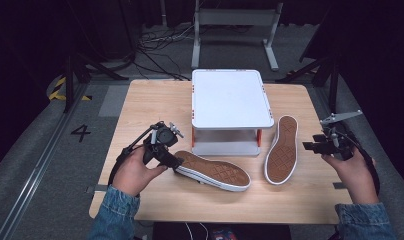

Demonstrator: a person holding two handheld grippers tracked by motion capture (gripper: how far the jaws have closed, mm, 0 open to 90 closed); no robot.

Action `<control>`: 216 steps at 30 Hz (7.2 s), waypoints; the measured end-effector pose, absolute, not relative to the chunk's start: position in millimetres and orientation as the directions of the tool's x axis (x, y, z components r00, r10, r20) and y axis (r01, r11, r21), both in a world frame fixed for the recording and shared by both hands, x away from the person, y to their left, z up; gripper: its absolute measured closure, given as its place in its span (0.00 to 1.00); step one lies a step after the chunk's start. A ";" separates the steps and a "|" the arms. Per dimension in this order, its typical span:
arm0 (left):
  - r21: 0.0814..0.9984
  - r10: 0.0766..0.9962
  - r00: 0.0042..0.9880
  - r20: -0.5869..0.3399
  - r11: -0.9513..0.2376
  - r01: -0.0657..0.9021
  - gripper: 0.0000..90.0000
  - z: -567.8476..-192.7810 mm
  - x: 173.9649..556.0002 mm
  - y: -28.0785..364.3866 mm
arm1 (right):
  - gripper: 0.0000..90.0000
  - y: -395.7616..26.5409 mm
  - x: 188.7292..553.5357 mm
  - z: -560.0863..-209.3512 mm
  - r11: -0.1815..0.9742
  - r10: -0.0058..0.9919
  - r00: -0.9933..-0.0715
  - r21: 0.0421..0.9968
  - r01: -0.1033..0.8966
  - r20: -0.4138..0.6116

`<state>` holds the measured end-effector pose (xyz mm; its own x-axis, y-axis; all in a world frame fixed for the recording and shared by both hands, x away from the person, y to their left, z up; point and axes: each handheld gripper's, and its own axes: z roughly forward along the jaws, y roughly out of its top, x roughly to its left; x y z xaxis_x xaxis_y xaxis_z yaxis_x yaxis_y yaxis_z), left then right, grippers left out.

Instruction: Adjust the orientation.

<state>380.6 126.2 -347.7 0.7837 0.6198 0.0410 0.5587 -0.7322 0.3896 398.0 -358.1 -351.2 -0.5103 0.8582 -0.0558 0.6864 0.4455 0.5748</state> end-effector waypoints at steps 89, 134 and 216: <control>0.425 0.691 0.723 -0.006 -0.652 0.628 0.64 -345.5 356.5 189.1 | 0.48 -313.8 419.1 -376.4 0.560 0.782 -0.621 0.509 0.654 -0.062; 0.340 0.864 0.503 -0.003 -0.472 0.813 0.45 -367.2 384.9 229.8 | 0.46 -314.7 412.8 -387.8 0.574 0.777 -0.627 0.472 0.669 -0.057; 0.259 0.800 0.593 -0.093 -0.555 0.790 0.71 -403.4 440.0 179.1 | 0.43 -341.4 383.3 -402.4 0.545 0.810 -0.585 0.438 0.715 -0.053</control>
<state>440.0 179.1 -403.4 0.5926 0.8001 -0.0930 0.7902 -0.5552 0.2594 383.3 -341.4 -402.4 -0.5847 0.8095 -0.0529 0.7149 0.5450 0.4381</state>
